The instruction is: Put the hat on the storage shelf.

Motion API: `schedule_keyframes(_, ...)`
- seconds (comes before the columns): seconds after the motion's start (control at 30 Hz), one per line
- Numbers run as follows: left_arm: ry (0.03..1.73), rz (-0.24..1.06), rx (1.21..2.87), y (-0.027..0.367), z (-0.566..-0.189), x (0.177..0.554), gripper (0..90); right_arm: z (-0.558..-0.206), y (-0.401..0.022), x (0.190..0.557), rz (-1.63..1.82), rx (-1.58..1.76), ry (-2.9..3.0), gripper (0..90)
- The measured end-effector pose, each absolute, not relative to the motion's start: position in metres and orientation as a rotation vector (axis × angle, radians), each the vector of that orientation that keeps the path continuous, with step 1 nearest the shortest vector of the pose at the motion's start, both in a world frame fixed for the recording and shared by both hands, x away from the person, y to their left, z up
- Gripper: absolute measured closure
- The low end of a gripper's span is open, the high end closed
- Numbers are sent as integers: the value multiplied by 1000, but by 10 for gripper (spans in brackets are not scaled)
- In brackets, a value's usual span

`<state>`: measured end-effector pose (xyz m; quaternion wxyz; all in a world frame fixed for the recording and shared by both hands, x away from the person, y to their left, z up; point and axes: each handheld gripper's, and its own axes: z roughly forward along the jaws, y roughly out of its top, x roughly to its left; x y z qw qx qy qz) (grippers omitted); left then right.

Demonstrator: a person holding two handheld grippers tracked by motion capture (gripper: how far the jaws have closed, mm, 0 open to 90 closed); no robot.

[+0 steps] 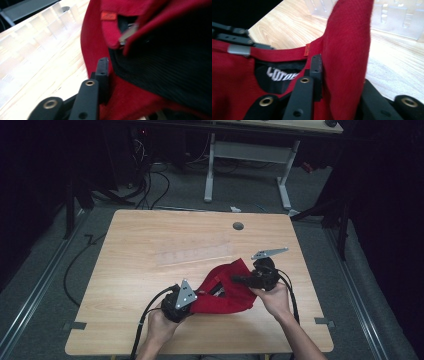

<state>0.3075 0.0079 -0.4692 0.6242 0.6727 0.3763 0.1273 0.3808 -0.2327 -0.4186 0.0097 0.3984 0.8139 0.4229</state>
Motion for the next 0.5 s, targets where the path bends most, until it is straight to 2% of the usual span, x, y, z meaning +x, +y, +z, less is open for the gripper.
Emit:
schedule_keyframes(0.13,834,290,1577,5,-465,305,784,-418,-235,382,1335,1260,2521,764)
schedule_keyframes(0.2,824,279,1590,4,-464,304,812,-417,-240,385,1366,1285,2495,694)
schedule_keyframes(0.3,816,270,1627,3,-464,303,829,-417,-245,388,1410,1316,2456,650)
schedule_keyframes(0.37,829,272,1641,6,-467,302,840,-415,-253,390,1425,1336,2368,576)
schedule_keyframes(0.4,849,258,1627,10,-468,303,840,-415,-253,390,1425,1336,2368,576)
schedule_keyframes(0.43,862,249,1617,15,-467,304,841,-415,-261,391,1437,1369,2330,512)
schedule_keyframes(0.5,886,226,1578,21,-464,304,841,-415,-263,391,1433,1373,2319,490)
